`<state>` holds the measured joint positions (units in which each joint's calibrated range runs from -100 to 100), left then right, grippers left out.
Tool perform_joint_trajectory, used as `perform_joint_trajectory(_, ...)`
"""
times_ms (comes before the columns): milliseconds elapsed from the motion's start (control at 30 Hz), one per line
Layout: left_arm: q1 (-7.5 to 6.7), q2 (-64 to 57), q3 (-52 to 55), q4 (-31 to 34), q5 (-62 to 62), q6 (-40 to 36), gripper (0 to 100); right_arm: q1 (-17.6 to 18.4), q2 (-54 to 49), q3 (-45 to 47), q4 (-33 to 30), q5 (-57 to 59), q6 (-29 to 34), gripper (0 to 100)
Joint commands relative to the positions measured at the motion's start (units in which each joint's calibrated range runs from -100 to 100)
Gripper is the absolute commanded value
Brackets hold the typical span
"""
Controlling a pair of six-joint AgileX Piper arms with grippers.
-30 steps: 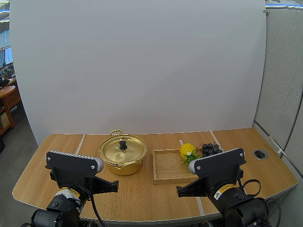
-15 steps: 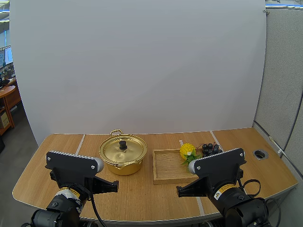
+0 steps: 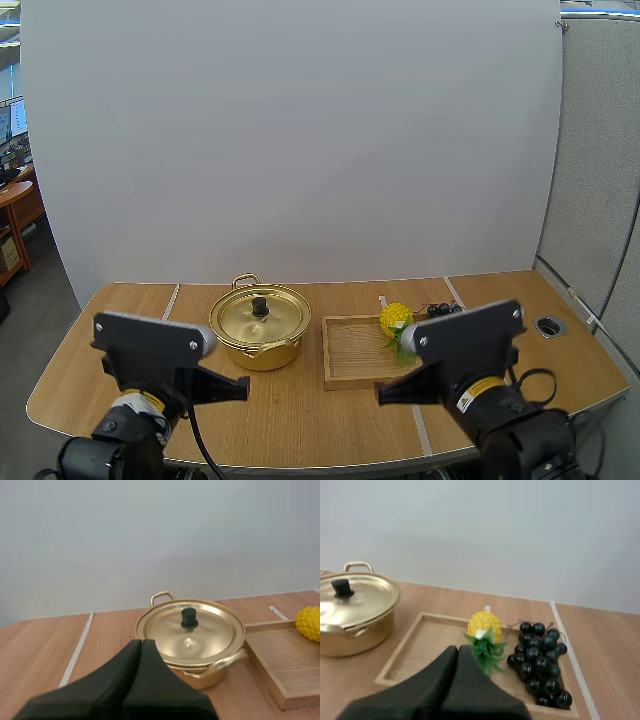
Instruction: Open the pot, put the pineapple inside, and close it
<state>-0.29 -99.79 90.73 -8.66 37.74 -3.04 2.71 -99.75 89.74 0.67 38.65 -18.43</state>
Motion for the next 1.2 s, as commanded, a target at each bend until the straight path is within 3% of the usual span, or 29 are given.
perform_joint_trajectory(0,-0.01,-0.2,-4.9,0.6,2.5,-0.6,0,-0.2,-0.3,-5.9,0.2,4.8,0.2,0)
perform_joint_trajectory(233,-0.01,-0.2,-17.0,1.3,9.0,-0.6,0,-0.2,-0.3,-17.7,-0.1,16.6,0.2,0)
perform_joint_trajectory(600,-0.01,-0.2,-35.7,1.3,35.1,-0.6,0,-0.2,-0.3,-33.2,-0.7,44.7,0.2,0)
perform_joint_trajectory(767,-0.01,0.8,-37.0,1.2,36.5,-0.6,0,-0.2,-0.1,-35.4,-0.7,48.4,0.2,0)
perform_joint_trajectory(1167,-0.01,20.6,-37.0,-5.0,35.7,5.1,0,-0.2,13.6,-35.5,-0.7,51.1,0.5,0)
